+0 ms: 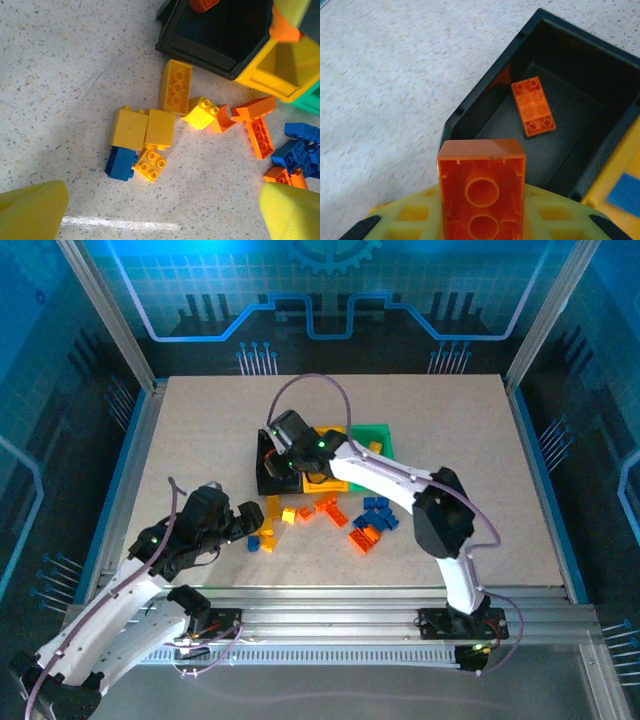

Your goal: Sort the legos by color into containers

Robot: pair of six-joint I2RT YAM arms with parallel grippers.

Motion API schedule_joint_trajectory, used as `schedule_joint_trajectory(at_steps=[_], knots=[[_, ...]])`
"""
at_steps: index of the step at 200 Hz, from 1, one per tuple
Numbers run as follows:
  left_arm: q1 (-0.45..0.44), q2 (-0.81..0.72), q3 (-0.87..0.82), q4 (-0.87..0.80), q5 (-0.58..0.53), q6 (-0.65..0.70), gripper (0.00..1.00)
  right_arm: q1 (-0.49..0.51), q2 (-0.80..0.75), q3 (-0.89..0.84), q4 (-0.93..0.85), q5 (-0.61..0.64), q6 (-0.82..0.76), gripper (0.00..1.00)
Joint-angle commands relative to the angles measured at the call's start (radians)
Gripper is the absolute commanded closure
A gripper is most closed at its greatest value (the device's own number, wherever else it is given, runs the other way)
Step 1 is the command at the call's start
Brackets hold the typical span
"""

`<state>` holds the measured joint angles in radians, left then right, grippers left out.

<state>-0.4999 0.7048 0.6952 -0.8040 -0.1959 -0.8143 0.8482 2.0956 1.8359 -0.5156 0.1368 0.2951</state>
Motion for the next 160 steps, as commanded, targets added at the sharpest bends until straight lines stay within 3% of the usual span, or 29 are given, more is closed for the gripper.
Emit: schedule_joint_trajectory(at_steps=[1,22,55,78,106,160], knots=[[0.007,-0.003,-0.028,-0.002,0.016,-0.022,0.01,-0.033,0.098,0.125,-0.071,0.037,0.053,0.73],[0.006,0.013,-0.044,0.005,0.024,-0.022,0.01,-0.044,0.187,0.246,-0.107,0.036,0.058,0.69],[0.006,0.056,-0.073,0.031,0.062,-0.011,0.04,-0.055,0.269,0.382,-0.139,0.01,0.062,0.46],[0.007,0.094,-0.089,0.045,0.074,-0.006,0.11,-0.057,0.237,0.392,-0.129,0.004,0.065,0.43],[0.006,0.156,-0.117,0.077,0.077,-0.002,0.25,-0.057,0.123,0.287,-0.075,-0.004,0.083,0.43],[-0.051,0.34,-0.147,0.168,0.03,0.002,0.41,-0.058,-0.099,-0.007,0.047,0.0,0.121,0.44]])
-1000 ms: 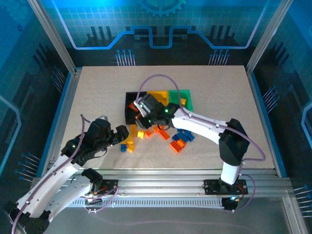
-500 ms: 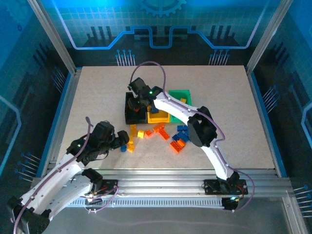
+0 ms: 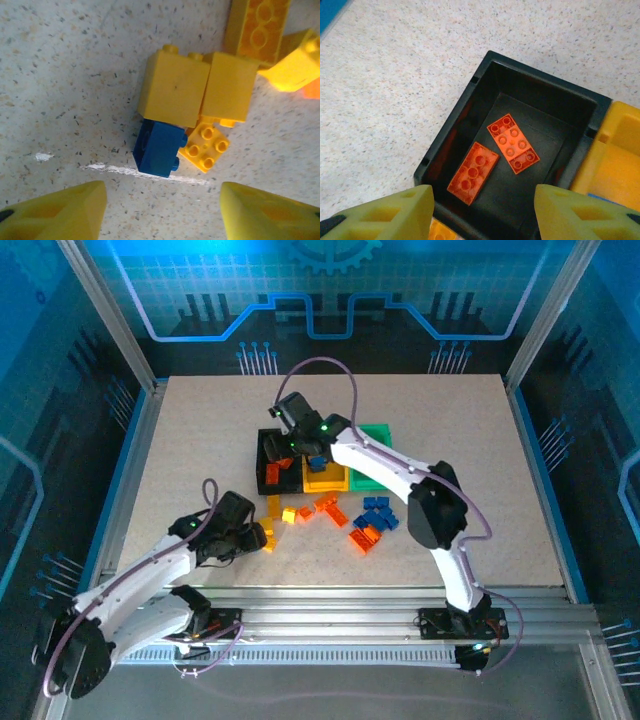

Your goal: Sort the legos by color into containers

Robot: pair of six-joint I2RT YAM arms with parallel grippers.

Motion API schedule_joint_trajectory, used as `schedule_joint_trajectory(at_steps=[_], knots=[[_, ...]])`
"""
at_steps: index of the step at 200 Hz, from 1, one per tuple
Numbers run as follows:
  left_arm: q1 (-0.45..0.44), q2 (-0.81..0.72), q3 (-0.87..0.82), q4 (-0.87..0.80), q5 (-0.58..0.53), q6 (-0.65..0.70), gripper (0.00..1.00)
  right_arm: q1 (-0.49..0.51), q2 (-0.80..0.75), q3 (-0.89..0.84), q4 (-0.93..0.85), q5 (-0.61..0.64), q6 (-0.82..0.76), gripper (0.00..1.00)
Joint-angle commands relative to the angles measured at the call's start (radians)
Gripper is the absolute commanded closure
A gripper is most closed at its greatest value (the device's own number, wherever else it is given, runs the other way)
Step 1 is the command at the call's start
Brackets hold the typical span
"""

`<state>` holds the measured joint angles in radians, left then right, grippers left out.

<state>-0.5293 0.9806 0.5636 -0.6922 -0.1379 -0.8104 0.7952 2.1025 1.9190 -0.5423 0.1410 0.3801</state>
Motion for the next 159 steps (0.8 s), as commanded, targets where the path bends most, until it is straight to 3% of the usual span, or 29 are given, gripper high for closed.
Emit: schedule_joint_trajectory(at_steps=[1,94,123,159], knots=[[-0.021,0.067,-0.015,0.058,-0.03,-0.002,0.41,-0.006,-0.109,-0.094,0.075,-0.005,0.036,0.44],[-0.027,0.236,-0.028,0.192,-0.129,0.021,0.53,-0.004,-0.275,-0.328,0.159,-0.008,0.073,0.44],[-0.031,0.245,-0.012,0.181,-0.143,0.036,0.68,-0.005,-0.309,-0.368,0.165,0.008,0.072,0.44],[-0.064,0.174,-0.009,0.108,-0.148,0.018,0.77,-0.014,-0.358,-0.428,0.177,0.021,0.081,0.44]])
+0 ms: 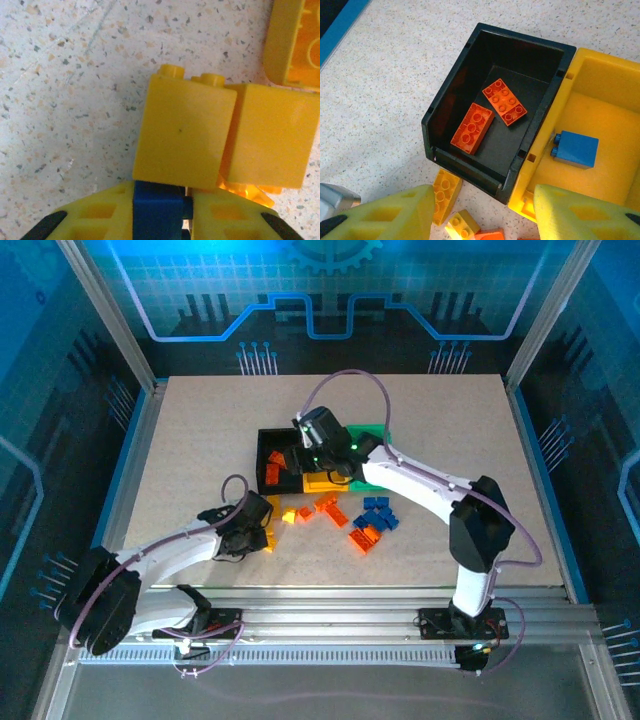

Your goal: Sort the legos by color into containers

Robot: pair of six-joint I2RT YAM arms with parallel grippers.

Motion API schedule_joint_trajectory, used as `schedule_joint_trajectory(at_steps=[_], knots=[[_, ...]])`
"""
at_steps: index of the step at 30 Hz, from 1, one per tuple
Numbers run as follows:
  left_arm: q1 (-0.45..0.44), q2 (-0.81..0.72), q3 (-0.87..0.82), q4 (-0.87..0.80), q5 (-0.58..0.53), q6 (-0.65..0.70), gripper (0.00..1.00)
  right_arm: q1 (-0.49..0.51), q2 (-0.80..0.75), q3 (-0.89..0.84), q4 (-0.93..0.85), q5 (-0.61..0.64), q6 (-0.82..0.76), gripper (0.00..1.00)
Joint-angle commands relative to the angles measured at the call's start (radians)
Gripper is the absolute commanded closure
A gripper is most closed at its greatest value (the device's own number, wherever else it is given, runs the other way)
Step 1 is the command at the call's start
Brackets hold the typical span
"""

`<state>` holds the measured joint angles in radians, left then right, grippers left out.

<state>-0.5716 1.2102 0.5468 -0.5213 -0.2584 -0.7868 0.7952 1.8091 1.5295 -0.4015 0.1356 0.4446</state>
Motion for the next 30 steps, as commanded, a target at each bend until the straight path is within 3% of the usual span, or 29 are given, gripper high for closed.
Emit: schedule_joint_trajectory(at_steps=[1,7,12,22,30], knots=[[-0.023,-0.058,0.008,-0.065,-0.027,-0.008,0.78,-0.014,-0.067,-0.04,0.037,0.026,0.017,0.44],[-0.072,-0.187,0.037,-0.204,-0.002,-0.058,0.87,-0.038,-0.132,-0.133,0.052,0.026,0.043,0.44],[-0.109,-0.222,0.17,-0.253,0.008,-0.042,0.88,-0.075,-0.229,-0.269,0.057,0.038,0.078,0.44],[-0.133,0.31,0.713,-0.036,0.034,0.114,0.89,-0.172,-0.503,-0.541,-0.039,0.099,0.126,0.44],[-0.094,0.737,1.161,-0.103,0.009,0.173,0.89,-0.224,-0.707,-0.689,-0.133,0.089,0.128,0.43]])
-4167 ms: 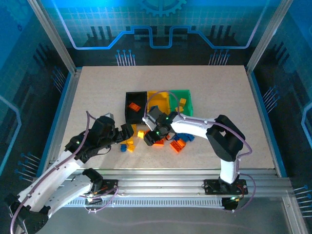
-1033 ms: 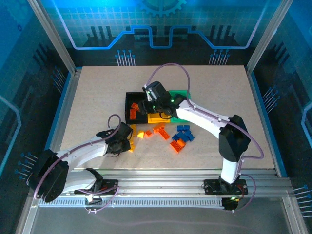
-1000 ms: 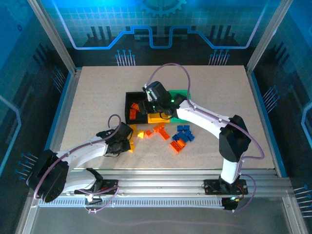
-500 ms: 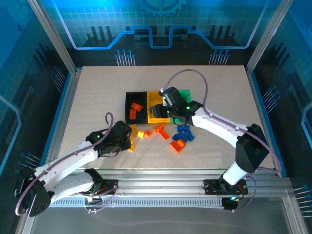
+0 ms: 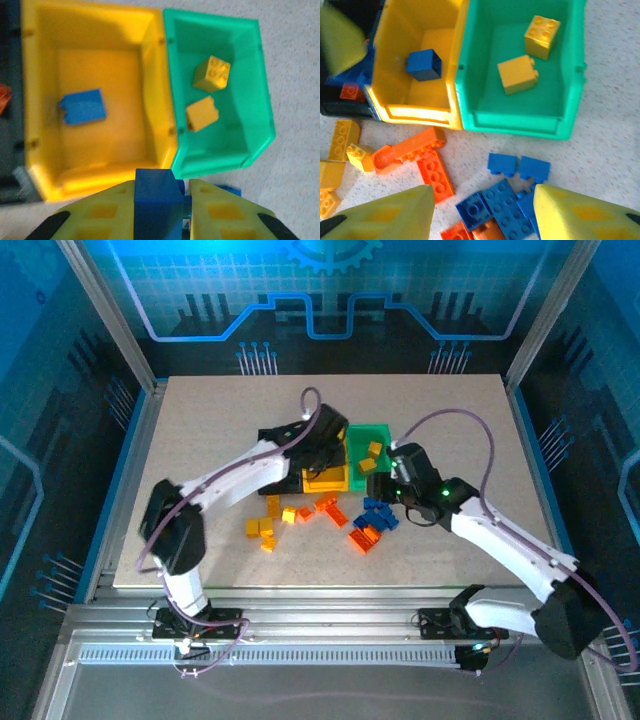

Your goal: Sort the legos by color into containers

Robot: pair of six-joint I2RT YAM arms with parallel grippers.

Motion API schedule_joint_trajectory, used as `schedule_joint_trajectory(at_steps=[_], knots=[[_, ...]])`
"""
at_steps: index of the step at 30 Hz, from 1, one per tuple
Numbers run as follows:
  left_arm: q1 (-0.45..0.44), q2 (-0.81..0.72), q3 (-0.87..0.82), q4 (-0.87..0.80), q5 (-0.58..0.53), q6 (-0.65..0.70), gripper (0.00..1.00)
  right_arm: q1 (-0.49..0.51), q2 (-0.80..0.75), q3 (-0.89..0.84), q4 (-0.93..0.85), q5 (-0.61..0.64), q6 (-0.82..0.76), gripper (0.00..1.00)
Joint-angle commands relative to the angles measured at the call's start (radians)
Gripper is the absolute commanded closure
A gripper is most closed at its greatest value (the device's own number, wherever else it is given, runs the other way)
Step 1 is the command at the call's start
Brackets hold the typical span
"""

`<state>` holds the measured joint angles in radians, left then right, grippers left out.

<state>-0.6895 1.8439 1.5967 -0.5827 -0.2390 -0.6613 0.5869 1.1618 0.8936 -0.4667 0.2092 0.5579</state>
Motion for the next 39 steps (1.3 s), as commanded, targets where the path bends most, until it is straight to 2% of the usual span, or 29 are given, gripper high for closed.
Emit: schedule_joint_trajectory(at_steps=[1,6,11,15,21,27,33,35,39], knots=[[0.034,0.14,0.148,-0.054,-0.013,0.047,0.89,-0.02,-0.075,-0.062,-0.076,0.01,0.014,0.43],[0.06,0.269,0.264,-0.107,-0.016,0.037,0.89,-0.028,-0.121,-0.094,-0.112,-0.015,0.007,0.43],[0.058,0.322,0.325,-0.119,0.004,0.033,0.68,-0.029,-0.122,-0.127,-0.12,-0.062,0.004,0.42],[0.057,0.32,0.366,-0.136,0.009,0.039,0.56,-0.029,-0.126,-0.154,-0.12,-0.108,-0.004,0.41],[0.043,0.211,0.316,-0.101,0.033,0.039,0.32,-0.025,-0.123,-0.178,-0.129,-0.201,-0.03,0.4],[0.022,-0.018,0.087,0.03,0.125,-0.007,0.01,-0.012,-0.099,-0.203,-0.139,-0.182,-0.032,0.39],[-0.028,-0.286,-0.233,0.122,0.14,-0.039,0.01,-0.009,-0.001,-0.181,-0.092,-0.18,-0.034,0.39],[-0.037,-0.368,-0.357,0.138,0.144,-0.067,0.01,-0.013,0.033,-0.17,-0.093,-0.137,-0.023,0.4],[-0.04,-0.505,-0.56,0.136,0.141,-0.12,0.01,-0.069,0.082,-0.157,-0.064,-0.112,-0.029,0.43]])
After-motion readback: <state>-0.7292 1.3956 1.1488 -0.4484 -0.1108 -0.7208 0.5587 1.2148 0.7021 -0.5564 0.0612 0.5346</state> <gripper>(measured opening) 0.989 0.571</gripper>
